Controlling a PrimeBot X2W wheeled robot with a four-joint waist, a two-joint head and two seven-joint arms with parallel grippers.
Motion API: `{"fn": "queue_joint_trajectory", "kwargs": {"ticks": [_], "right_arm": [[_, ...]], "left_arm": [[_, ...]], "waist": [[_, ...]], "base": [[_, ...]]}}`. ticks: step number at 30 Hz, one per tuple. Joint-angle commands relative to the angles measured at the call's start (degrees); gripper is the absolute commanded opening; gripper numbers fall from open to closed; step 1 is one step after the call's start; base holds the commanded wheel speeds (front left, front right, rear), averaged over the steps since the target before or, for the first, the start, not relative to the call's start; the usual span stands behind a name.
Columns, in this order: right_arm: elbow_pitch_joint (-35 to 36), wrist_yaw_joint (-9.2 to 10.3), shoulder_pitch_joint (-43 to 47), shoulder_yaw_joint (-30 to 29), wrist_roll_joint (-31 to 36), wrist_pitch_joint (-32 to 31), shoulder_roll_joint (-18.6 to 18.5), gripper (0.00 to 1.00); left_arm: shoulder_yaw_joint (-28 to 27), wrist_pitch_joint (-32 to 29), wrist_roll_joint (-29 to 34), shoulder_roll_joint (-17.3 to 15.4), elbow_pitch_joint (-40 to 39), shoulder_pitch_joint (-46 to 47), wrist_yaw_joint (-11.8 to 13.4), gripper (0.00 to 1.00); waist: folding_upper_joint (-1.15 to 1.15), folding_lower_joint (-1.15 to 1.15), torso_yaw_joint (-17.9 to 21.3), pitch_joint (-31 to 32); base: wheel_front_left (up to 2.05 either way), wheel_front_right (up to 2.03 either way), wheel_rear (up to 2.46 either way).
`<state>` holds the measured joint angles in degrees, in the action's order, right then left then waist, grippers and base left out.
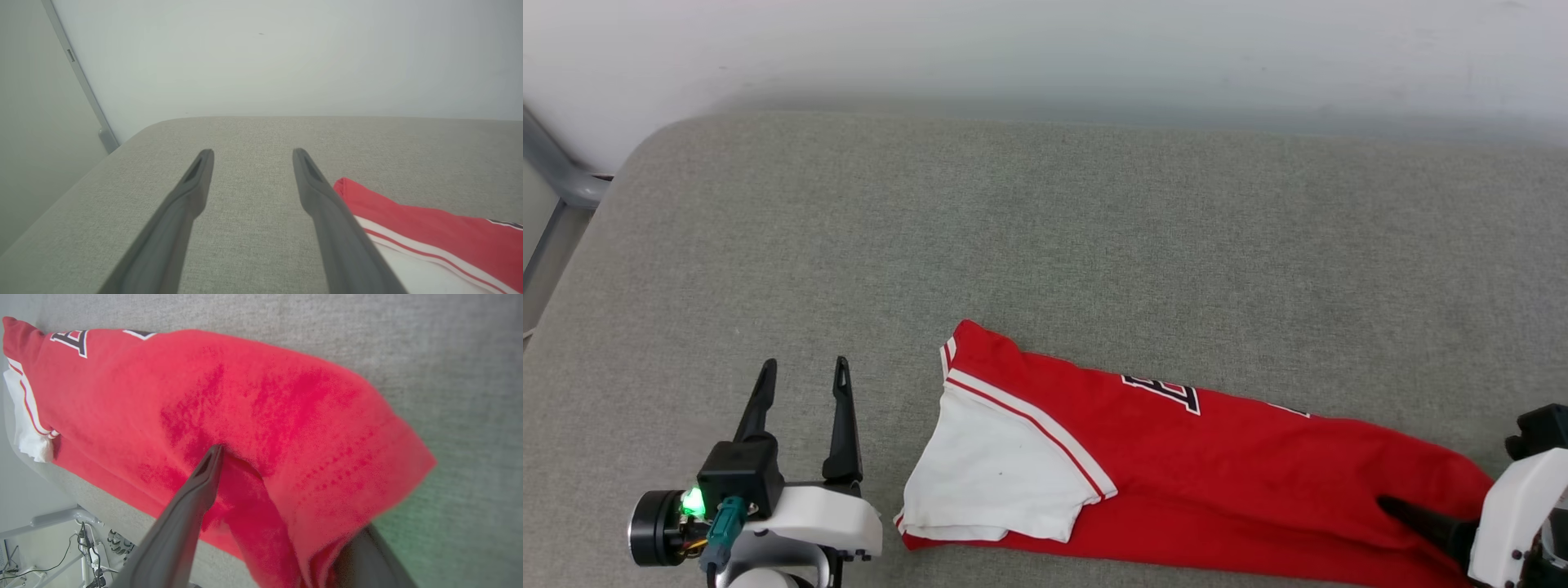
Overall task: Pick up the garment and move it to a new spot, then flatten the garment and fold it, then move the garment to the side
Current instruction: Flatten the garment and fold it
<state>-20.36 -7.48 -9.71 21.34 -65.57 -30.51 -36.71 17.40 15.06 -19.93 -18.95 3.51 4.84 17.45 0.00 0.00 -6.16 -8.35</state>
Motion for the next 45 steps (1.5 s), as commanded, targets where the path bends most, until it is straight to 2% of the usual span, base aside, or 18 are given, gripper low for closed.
{"fn": "queue_joint_trajectory", "kwargs": {"ticks": [1, 4, 5, 6, 17, 26, 30, 36, 45], "right_arm": [[0.02, -0.01, 0.08, 1.85, -0.38, -0.09, 2.05, 1.00], [0.49, -0.02, -0.25, 3.62, -0.51, 1.04, 1.79, 0.98], [0.66, -0.02, -0.43, 4.04, 0.01, 1.92, 1.38, 0.36], [0.58, -0.01, -0.59, 4.48, 0.31, 2.62, 1.05, 0.00], [-2.49, 0.04, -1.55, 4.94, -1.58, 7.57, -5.13, 0.00], [-6.81, 0.03, -1.88, 5.12, -0.22, 9.21, -11.87, 0.00], [-4.52, 0.02, -1.77, 5.26, -1.08, 8.50, -13.91, 0.00], [3.06, 0.02, -0.93, 5.95, -3.88, 4.56, -15.01, 0.00], [13.12, 0.01, -3.70, 6.10, -4.62, -0.79, -10.47, 0.00]], "left_arm": [[-0.77, 0.14, 0.90, 0.71, -0.31, -0.73, -0.70, 1.00], [-2.82, 0.14, 3.91, 2.91, -0.72, -1.81, -2.84, 1.00], [-3.43, 0.14, 4.83, 3.60, -0.81, -2.25, -3.42, 1.00], [-4.00, 0.13, 5.68, 4.33, -0.59, -2.74, -3.92, 1.00], [-9.73, 0.13, 12.06, 9.61, -0.89, -5.82, -8.29, 1.00], [-13.14, 0.13, 14.54, 11.98, -0.77, -7.93, -10.65, 1.00], [-14.08, 0.13, 15.43, 12.68, -0.66, -8.42, -11.47, 1.00], [-15.07, 0.13, 16.35, 13.34, -0.51, -9.16, -12.40, 1.00], [-15.05, 0.13, 17.46, 14.18, -0.18, -8.19, -13.43, 1.00]], "waist": [[0.00, 0.00, 0.00, 0.05], [0.00, 0.00, -0.07, 0.35], [0.00, 0.00, -0.08, 0.45], [0.00, 0.00, -0.07, 0.57], [0.00, 0.00, 0.23, 2.45], [0.00, 0.00, 0.25, 4.00], [0.00, 0.00, 0.26, 4.65], [0.00, 0.00, 0.39, 5.27], [0.00, 0.00, -0.72, 4.70]], "base": [[0.00, 0.00, 0.00], [0.00, 0.00, 0.00], [0.00, 0.00, 0.00], [0.00, 0.00, 0.00], [0.00, 0.00, 0.00], [0.00, 0.00, 0.00], [0.00, 0.00, 0.00], [0.00, 0.00, 0.00], [0.00, 0.00, 0.00]]}}
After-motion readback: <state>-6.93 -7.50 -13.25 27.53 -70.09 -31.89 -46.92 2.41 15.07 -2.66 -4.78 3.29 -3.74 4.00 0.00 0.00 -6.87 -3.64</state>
